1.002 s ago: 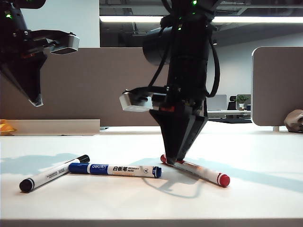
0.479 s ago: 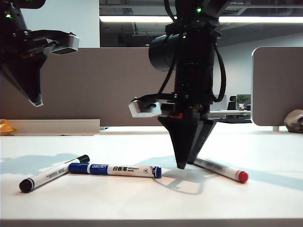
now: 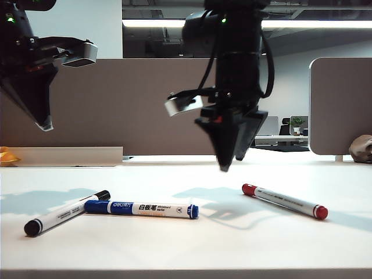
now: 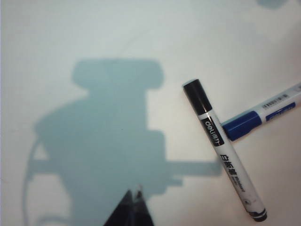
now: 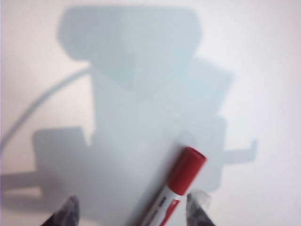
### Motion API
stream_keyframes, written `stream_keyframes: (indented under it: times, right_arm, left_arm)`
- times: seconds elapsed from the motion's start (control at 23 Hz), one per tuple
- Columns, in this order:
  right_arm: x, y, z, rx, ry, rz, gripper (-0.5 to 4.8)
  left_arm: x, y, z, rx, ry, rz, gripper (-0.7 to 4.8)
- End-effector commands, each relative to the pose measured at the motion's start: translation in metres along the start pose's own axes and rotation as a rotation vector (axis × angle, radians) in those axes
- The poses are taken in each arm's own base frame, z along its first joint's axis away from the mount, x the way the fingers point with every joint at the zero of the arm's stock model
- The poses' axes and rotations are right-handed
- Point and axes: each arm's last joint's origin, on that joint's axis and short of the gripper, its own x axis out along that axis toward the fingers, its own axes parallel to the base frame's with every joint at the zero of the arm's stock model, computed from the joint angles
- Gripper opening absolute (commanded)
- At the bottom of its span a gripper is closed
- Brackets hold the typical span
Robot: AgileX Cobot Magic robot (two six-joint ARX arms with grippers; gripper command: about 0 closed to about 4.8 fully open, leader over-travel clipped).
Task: Pick up the markers one by one and line them up horizontally in a straight line on the table.
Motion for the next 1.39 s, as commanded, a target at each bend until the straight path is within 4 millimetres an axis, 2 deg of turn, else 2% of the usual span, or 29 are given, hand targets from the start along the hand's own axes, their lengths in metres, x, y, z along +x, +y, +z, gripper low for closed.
stream_keyframes:
  times: [0.04, 0.13, 0.39, 0.52, 0.7, 0.83, 1.26, 1.39]
  right_arm:
    - [0.001, -0.015, -0.008, 0.053, 0.026, -0.015, 3.11]
    - [0.004, -0.023, -0.013, 0.091, 0.042, -0.016, 3.12]
    - [0.008, -0.047, -0.026, 0.165, 0.063, -0.027, 3.7]
    - [0.013, -0.063, -0.037, 0.23, 0.075, -0.009, 3.69]
    - [0.021, -0.072, -0.044, 0.283, 0.071, 0.057, 3.5]
    - [0.024, -0.073, -0.045, 0.3, 0.079, 0.08, 3.26]
    - [0.027, -0.066, -0.048, 0.311, 0.081, 0.194, 3.22]
    - [0.028, -0.064, -0.049, 0.316, 0.086, 0.209, 2.86]
  left_arm:
    - [-0.002, -0.001, 0.001, -0.001, -0.018, -0.028, -0.06]
    - [-0.002, -0.001, 0.0, -0.001, -0.018, -0.034, -0.06]
    - [-0.002, -0.001, 0.0, -0.002, -0.018, -0.034, -0.06]
    - [-0.002, -0.001, 0.0, -0.004, -0.019, -0.037, -0.06]
    - [-0.002, -0.001, 0.0, -0.004, -0.017, -0.038, -0.06]
    - [-0.002, -0.001, 0.0, -0.004, -0.018, -0.038, -0.06]
    - [-0.002, -0.001, 0.001, -0.003, -0.021, -0.036, -0.06]
    - [-0.002, -0.001, 0.001, -0.003, -0.024, -0.035, -0.06]
